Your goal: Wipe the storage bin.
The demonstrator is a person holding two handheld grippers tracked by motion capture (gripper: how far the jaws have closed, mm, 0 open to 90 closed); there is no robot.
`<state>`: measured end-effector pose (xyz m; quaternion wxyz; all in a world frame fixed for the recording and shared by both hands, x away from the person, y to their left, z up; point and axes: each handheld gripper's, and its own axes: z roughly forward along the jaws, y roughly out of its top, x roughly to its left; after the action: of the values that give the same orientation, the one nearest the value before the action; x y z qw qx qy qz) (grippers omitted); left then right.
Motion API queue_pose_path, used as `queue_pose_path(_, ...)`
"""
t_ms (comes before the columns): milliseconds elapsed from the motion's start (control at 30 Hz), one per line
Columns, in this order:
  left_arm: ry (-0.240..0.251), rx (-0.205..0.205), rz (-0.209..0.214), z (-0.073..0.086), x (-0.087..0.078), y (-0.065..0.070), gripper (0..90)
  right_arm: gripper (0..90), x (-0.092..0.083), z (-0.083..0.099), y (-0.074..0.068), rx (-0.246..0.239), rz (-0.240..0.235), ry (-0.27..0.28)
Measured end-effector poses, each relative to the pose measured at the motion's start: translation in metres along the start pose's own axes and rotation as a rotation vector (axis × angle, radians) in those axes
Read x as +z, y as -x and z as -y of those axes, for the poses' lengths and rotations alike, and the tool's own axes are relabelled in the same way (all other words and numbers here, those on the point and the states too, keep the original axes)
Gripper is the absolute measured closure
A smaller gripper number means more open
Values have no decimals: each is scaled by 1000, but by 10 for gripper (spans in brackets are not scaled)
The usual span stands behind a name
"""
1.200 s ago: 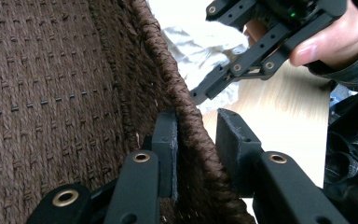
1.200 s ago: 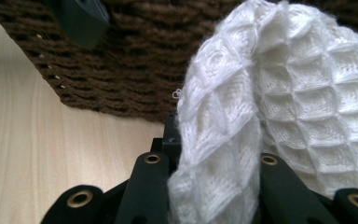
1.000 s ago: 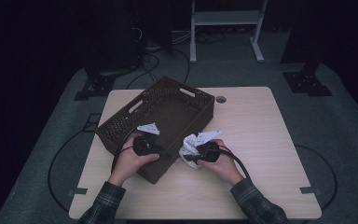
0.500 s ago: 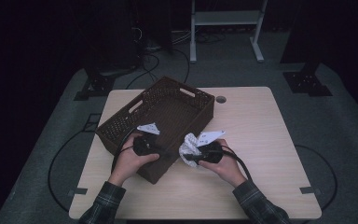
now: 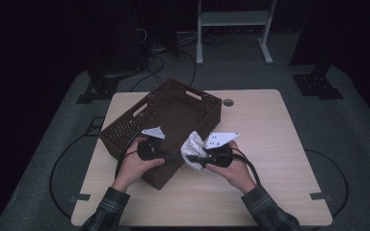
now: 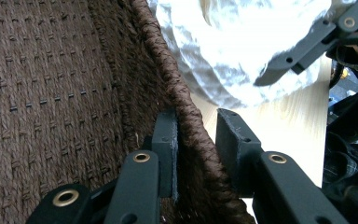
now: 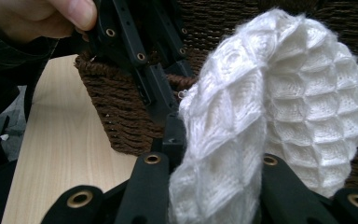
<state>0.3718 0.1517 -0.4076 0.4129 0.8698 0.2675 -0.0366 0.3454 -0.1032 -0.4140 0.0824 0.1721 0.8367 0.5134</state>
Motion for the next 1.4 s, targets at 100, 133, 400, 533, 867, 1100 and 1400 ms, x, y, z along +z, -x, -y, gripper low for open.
queue_pose_path(100, -4, 4, 0, 0, 0, 0, 688, 749, 4, 1, -2, -4, -10, 0)
queue_pose_path(133, -1, 1, 1, 0, 0, 0, 688, 749, 6, 1, -2, -9, -10, -5)
queue_pose_path(400, -3, 0, 1, 0, 0, 0, 687, 750, 13, 5, 0, -3, -8, -22)
queue_pose_path(533, -5, -6, 1, 0, 0, 0, 686, 752, 20, 12, 2, 6, -11, -34)
queue_pose_path(867, -4, -3, 3, 0, 0, 0, 685, 752, 40, 31, 5, 23, -11, -115)
queue_pose_path(1100, -4, -1, 2, 0, 0, 0, 687, 752, 53, 42, 5, 33, -17, -162)
queue_pose_path(1400, -4, 0, 0, 0, 0, 0, 688, 752, 57, 47, 4, 52, -34, -173)
